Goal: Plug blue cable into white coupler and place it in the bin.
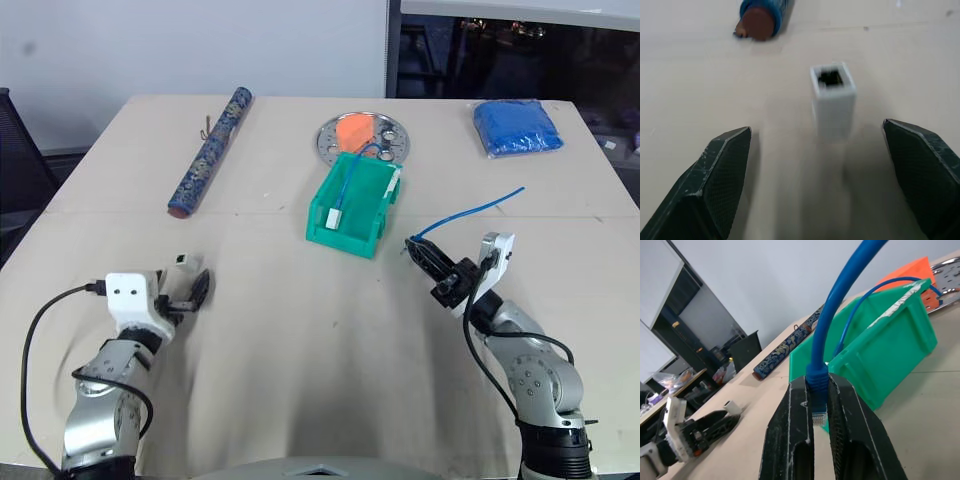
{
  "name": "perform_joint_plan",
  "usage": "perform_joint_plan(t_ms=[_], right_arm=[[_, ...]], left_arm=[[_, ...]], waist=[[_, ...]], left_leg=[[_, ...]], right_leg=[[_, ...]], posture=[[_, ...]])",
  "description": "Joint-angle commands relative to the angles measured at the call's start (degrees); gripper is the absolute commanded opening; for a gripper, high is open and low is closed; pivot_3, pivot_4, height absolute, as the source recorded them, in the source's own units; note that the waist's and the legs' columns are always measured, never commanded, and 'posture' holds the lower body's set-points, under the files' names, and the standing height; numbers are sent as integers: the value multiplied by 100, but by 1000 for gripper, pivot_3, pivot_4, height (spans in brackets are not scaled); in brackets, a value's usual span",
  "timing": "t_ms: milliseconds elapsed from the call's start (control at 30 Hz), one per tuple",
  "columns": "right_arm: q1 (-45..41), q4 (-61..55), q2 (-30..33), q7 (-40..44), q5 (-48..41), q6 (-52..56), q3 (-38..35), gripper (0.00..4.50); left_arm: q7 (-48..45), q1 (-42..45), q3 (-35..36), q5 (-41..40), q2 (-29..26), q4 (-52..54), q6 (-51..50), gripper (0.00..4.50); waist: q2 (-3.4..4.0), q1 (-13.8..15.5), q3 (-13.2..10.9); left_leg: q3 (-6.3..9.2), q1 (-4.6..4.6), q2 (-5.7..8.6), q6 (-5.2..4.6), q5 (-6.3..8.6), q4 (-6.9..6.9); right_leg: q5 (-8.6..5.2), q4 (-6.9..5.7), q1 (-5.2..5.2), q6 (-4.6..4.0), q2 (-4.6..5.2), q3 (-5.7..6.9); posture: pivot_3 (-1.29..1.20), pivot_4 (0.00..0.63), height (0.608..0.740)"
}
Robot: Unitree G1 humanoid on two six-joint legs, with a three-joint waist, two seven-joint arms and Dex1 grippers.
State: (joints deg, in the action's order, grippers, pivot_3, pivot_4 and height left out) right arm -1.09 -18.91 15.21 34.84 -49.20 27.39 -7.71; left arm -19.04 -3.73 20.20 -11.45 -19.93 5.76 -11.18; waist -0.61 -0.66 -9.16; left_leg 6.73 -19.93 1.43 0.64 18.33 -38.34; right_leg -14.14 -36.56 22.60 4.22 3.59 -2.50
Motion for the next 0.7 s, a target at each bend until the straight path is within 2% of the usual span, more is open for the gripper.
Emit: perform_joint_plan(t_ms=[33, 100, 200, 333, 367, 567, 700], right_arm=[[-23, -103, -33, 42, 88, -154, 15, 0], [16, -118, -28, 63, 164, -186, 31, 0], [64, -150, -30, 73, 197, -199, 17, 0], [68, -168, -37, 56, 234, -217, 35, 0], [67, -170, -38, 57, 259, -225, 51, 0], [-48, -244, -35, 62, 436, -255, 205, 0], [-381, -311, 136, 233, 742, -306, 492, 0]], left_arm=[[-145, 208, -120, -30, -87, -316, 136, 4304], [-173, 245, -118, -57, -87, -404, 159, 3794], [-187, 153, -155, -50, -32, -403, 211, 2610], [-173, 105, -246, -8, 26, -344, 270, 690], [-167, 125, -274, 2, 43, -346, 294, 328], [-549, 374, -774, -61, 92, -172, 443, 380], [-1676, 813, -1355, -594, -78, 3, 255, 380]], waist=[[0, 2, 0], [2, -7, 1], [3, -4, 1], [5, -9, 2], [5, -8, 2], [6, 25, 3], [4, -3, 1]], left_leg=[[0, 0, 0, 0, 0, 0], [6, 0, 0, 0, 0, 1], [19, 1, 0, -3, 2, 2], [19, 3, 0, -6, 4, 2], [18, 3, 0, -7, 4, 2], [20, 2, 5, -5, 3, 2], [16, 1, 6, -5, 3, -1]], right_leg=[[0, 0, 0, 0, 0, 1], [0, 0, 1, 0, 1, -2], [0, -1, 2, 0, 3, -4], [0, -2, 2, 0, 3, -7], [0, -2, 2, 0, 3, -8], [0, -2, 1, 1, 8, -5], [1, -5, 1, 1, 8, -4]], posture=[[0, 150, 740], [0, 150, 740], [0, 150, 740], [0, 150, 740], [0, 150, 740], [0, 150, 740], [0, 150, 740]])
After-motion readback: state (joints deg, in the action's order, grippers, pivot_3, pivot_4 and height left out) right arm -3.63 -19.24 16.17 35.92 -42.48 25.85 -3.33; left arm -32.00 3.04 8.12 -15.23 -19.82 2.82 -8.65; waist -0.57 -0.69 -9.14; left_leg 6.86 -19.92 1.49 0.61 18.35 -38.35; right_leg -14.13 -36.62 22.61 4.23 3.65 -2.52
